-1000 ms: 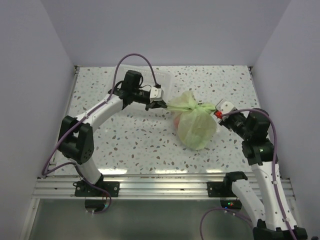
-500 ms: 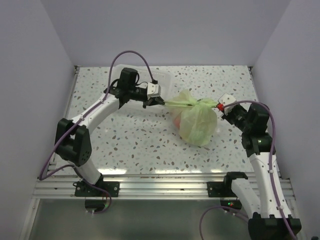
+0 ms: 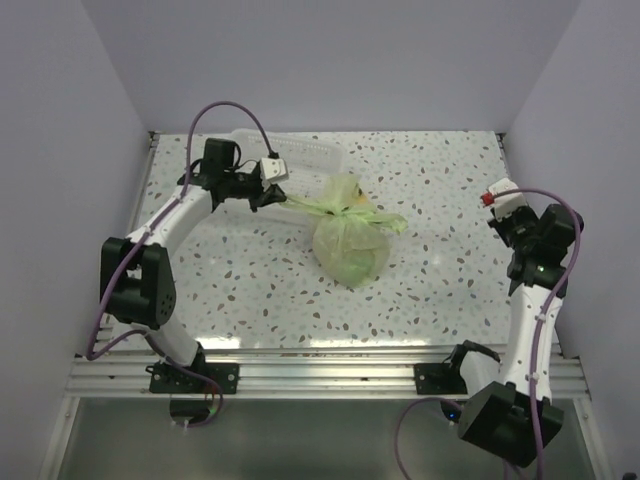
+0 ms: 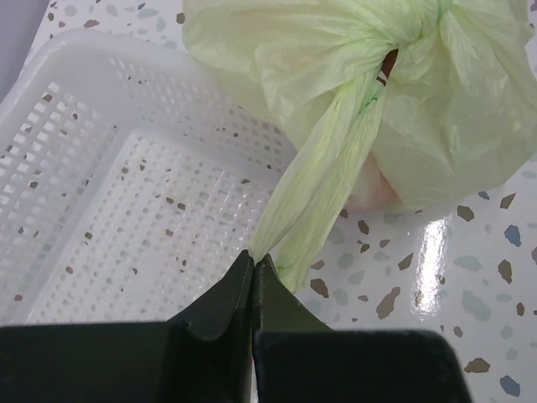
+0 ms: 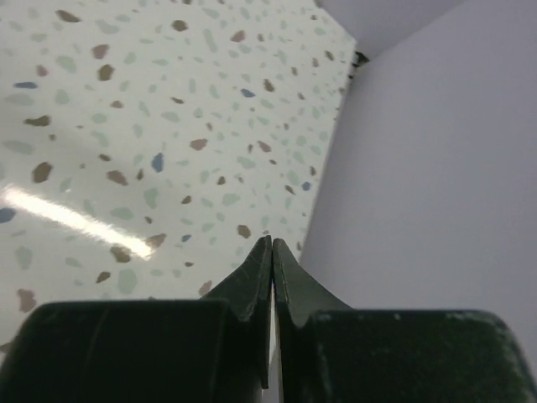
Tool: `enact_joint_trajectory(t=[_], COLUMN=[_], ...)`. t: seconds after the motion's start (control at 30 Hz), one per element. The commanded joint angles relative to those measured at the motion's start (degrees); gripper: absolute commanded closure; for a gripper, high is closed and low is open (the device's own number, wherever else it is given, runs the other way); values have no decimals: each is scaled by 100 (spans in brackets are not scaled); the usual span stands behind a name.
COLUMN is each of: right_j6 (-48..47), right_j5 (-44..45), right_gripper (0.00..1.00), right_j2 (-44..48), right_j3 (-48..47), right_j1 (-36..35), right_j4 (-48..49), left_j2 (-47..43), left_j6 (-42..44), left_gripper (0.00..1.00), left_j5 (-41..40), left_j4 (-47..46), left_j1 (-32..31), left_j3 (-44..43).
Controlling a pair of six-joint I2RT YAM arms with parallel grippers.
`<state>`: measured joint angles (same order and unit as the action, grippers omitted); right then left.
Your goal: Place the fake fruits into the plastic bag and tie a complex knot
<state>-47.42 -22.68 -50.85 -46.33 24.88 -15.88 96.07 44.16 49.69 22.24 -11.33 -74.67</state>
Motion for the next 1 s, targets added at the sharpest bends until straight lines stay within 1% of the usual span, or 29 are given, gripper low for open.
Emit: enact_joint_trajectory(t=[0.0, 0.03, 0.07, 0.1, 0.13, 0.17, 0.2, 0.23, 0.27, 0.3, 0.33, 0.37, 0.4, 0.47, 0.5, 0.53, 0.57, 0.63, 0.67, 0.7, 0.73, 0.8, 0.83, 0.87, 0.9, 0.97], right_j6=[-504, -731, -734, -734, -525, -331, -86, -75, 73, 310, 295, 451, 966, 1470, 1986, 2182, 2245, 2604, 2719, 2929, 3053, 3212, 3300, 3396, 3649, 3818], right_j5=[-1428, -1815, -2446, -2713, -2951, -3092, -3424, -3549, -3585, -3560, -3612, -3656, -3665, -3560, -3403, -3097, -2972, -2717, -2603, -2514, -2427, -2286, -2163, -2058, -1970, -1881], right_gripper=[96, 82, 47, 38, 32, 28, 26, 20, 17, 17, 16, 14, 14, 14, 14, 14, 15, 20, 25, 29, 36, 41, 46, 48, 50, 54], right_j2=[-144, -345, -625, -628, -993, -1180, -1390, -1862, -2059, -2261, -2506, -2561, -2588, -2492, -2448, -2412, -2395, -2403, -2447, -2456, -2473, -2465, -2430, -2404, -2351, -2377], right_j3=[-488, -700, -1103, -1281, -1465, -1650, -2043, -2247, -2510, -2617, -2688, -2593, -2514, -2190, -2057, -1925, -1759, -1608, -1564, -1529, -1459, -1415, -1362, -1214, -1143, -1046], right_j1=[52, 43, 43, 25, -1, -158, -220, -317, -596, -764, -879, -1071, -1143, -1318, -1406, -1477, -1582, -1644, -1662, -1688, -1715, -1811, -1899, -1917, -1935, -2040], right_j4=[-1365, -1896, -2632, -2901, -3121, -3314, -3778, -4104, -4308, -4658, -4879, -4742, -4566, -4092, -3437, -3109, -2757, -2282, -2027, -1877, -1736, -1533, -1428, -1105, -945, -698], left_j2=[-89, -71, -28, -18, -18, -10, -18, -18, -27, -18, -27, -27, -27, -18, -18, -18, -27, -1, -1, -1, -9, -18, -18, -18, -27, -27], left_j6=[93, 101, 127, 128, 136, 128, 49, 23, -91, -144, -153, -197, -232, -302, -312, -312, -312, -312, -329, -329, -329, -338, -347, -356, -356, -364], left_gripper=[100, 100, 100, 100, 100, 100, 100, 100, 100, 100, 100, 100, 100, 100, 100, 100, 100, 100, 100, 100, 100, 100, 100, 100, 100, 100], left_j5=[146, 242, 269, 287, 287, 295, 295, 322, 322, 339, 383, 366, 374, 392, 392, 401, 427, 427, 427, 427, 401, 401, 401, 401, 410, 427], left_j4=[35, 78, 122, 123, 123, 123, 88, 79, 53, -35, -44, -96, -149, -159, -193, -185, -202, -194, -185, -185, -185, -194, -220, -220, -229, -246], left_j1=[-150, -176, -237, -273, -308, -343, -413, -440, -483, -493, -493, -493, -493, -501, -501, -501, -501, -501, -501, -501, -501, -501, -501, -501, -493, -501], left_j3=[-12, -82, -108, -126, -135, -126, -126, -126, -118, -100, -91, -91, -82, -91, -91, -100, -100, -117, -126, -144, -144, -144, -135, -135, -126, -109])
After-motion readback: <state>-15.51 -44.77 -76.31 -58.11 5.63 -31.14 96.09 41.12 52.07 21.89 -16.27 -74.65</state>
